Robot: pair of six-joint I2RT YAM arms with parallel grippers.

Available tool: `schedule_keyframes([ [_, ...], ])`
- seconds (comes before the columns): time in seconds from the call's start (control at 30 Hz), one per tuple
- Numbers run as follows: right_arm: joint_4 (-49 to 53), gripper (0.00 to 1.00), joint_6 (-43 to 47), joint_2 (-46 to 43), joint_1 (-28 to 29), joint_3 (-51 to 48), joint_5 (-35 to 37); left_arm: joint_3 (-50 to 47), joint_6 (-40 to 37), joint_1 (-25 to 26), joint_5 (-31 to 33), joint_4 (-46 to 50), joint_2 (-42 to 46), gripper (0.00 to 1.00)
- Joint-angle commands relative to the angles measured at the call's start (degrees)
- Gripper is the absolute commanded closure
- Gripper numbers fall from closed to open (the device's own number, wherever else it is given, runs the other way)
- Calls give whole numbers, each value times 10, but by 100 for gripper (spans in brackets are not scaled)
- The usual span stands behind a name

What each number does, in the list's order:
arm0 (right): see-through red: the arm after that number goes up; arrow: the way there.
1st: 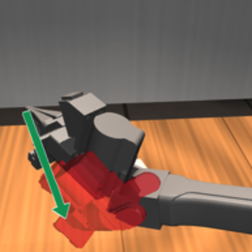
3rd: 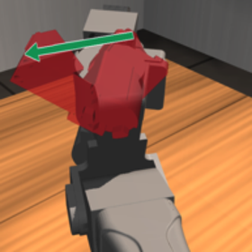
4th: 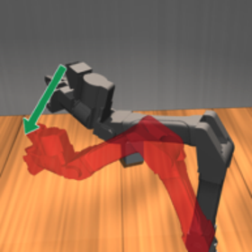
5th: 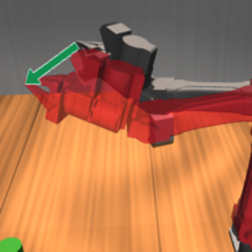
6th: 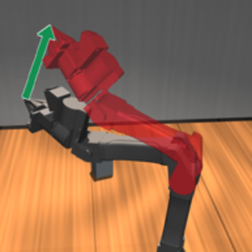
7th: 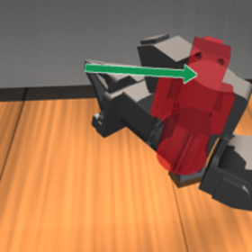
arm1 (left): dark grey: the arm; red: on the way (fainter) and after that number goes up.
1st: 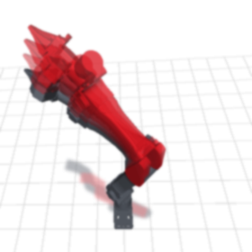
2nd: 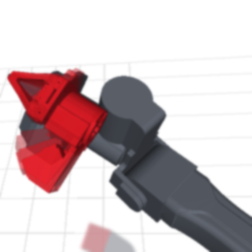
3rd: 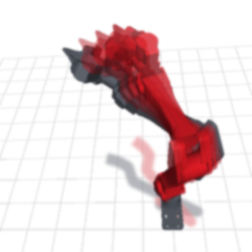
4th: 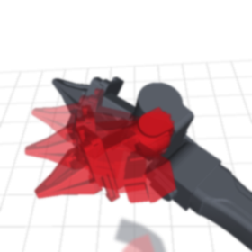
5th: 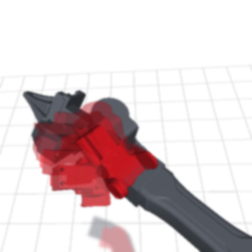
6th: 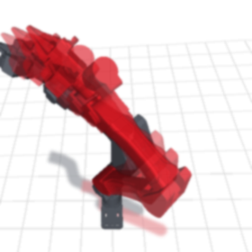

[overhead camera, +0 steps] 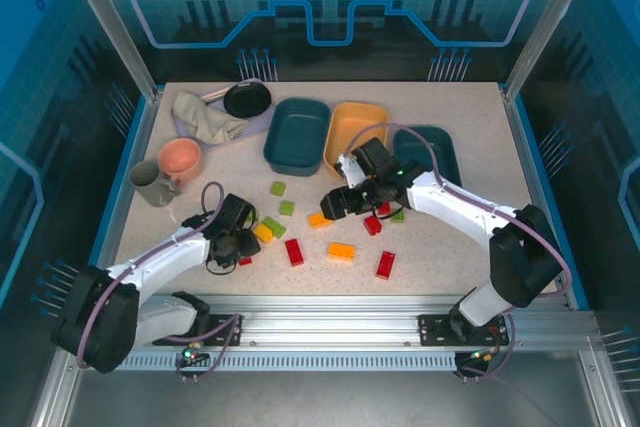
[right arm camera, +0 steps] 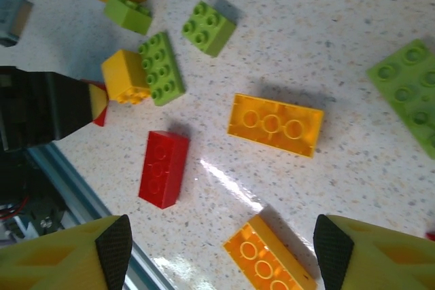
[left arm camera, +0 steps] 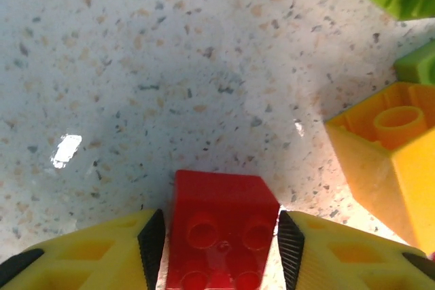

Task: Sort the legos into containers by color

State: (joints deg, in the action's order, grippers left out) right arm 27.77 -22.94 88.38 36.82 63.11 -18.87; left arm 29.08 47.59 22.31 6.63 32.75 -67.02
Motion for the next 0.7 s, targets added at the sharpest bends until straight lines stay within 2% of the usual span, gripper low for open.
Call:
schedule_keyframes([
  [0.0, -77, 26, 9, -31, 3, -32, -92, 3, 7, 4, -4, 50, -19, 52],
  [0.13, -129, 26, 8, -31, 7, -55, -160, 8, 15, 5, 1, 34, -50, 52],
  [0.27, -132, 27, 4, -21, 11, -60, -167, 25, 8, 5, 3, 11, -93, 53],
  [0.4, -127, 27, 0, -19, 11, -60, -157, 41, 11, 4, 3, 5, -127, 65],
  [0.53, -121, 27, -2, -25, 11, -59, -144, 47, 11, 4, 13, 21, -115, 71],
  [0.67, -122, 28, -7, -44, 11, -53, -134, 93, 9, 5, 52, 113, -47, 72],
])
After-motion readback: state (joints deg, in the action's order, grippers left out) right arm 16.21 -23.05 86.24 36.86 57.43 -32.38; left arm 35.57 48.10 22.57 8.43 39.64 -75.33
